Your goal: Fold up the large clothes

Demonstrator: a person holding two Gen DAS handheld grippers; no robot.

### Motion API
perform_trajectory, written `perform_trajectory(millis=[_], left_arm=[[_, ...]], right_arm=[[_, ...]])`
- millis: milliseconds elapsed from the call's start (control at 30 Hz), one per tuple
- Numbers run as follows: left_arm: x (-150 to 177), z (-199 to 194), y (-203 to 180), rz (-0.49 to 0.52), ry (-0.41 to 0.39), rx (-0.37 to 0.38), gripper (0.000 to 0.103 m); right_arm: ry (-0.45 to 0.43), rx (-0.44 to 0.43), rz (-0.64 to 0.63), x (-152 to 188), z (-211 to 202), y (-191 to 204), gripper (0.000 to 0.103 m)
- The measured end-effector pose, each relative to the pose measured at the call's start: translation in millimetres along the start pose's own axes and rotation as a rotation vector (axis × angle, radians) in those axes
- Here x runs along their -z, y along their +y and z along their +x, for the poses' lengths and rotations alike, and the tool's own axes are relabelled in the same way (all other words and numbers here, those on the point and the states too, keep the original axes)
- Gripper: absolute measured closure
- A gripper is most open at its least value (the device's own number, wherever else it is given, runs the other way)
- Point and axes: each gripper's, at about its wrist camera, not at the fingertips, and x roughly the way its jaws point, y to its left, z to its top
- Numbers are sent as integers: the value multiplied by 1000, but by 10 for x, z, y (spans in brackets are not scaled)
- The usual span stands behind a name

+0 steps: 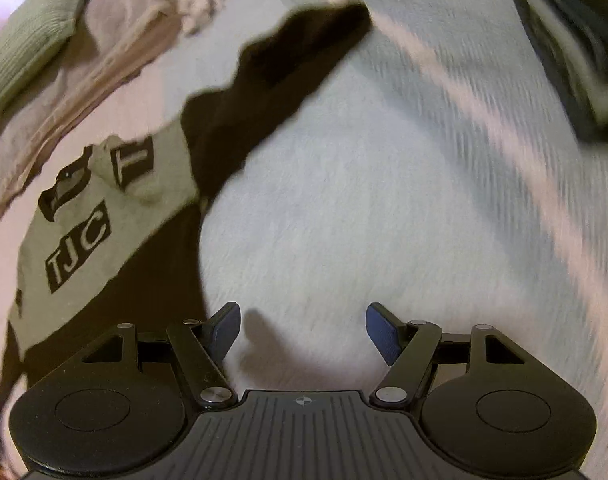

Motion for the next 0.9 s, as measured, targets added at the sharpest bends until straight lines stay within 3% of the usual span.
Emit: perform_trajectory(millis=[133, 267, 367, 433, 467, 533, 567, 633, 700, 767, 800, 833, 867, 900], left_arm=[[160, -545, -136, 10, -19, -18, 81], [488, -1000, -176, -53, 2, -32, 79], [787, -1182, -304, -77, 41, -35, 79], [974, -1254, -443, -78, 75, -31, 79], [1053, -1290, -518, -73, 88, -28, 79], [1170, -1319, -674, -63, 105, -17, 79], [1200, -1313, -725, -59, 109, -9, 79], [1242, -1331, -851, -47, 116, 5, 79], [1249, -1346, -947, -40, 119, 24, 79], [1259, -1387, -1008, -36, 119, 39, 79], [1272, -1397, -1035, -31, 123, 45, 78], [1285, -1391, -1053, -24, 130, 47, 78], [1308, -1385, -1080, -15, 141, 46, 78], [1329, -1370, -1100, -8, 152, 44, 78]], right_arm=[[-148, 84, -283, -549, 53, -24, 36], [-322, 221, -858, -803, 400, 218, 36], [-335, 267, -1194, -779, 856, 293, 36], [-319, 257, -1306, -787, 1136, 287, 36], [-352, 264, -1330, -813, 1223, 272, 37], [-353, 211, -1259, -1008, 1244, 215, 64], [-343, 190, -1158, -1172, 1201, 159, 100], [-408, 142, -890, -1467, 927, -79, 100], [-472, 108, -523, -1742, 504, -496, 100], [-515, 220, -187, -1871, 147, -971, 98], [-494, 294, -73, -1887, 45, -1146, 94], [-438, 371, -29, -1881, 24, -1257, 89], [-342, 438, -57, -1864, 73, -1311, 72], [-273, 460, -124, -1800, 129, -1309, 64]])
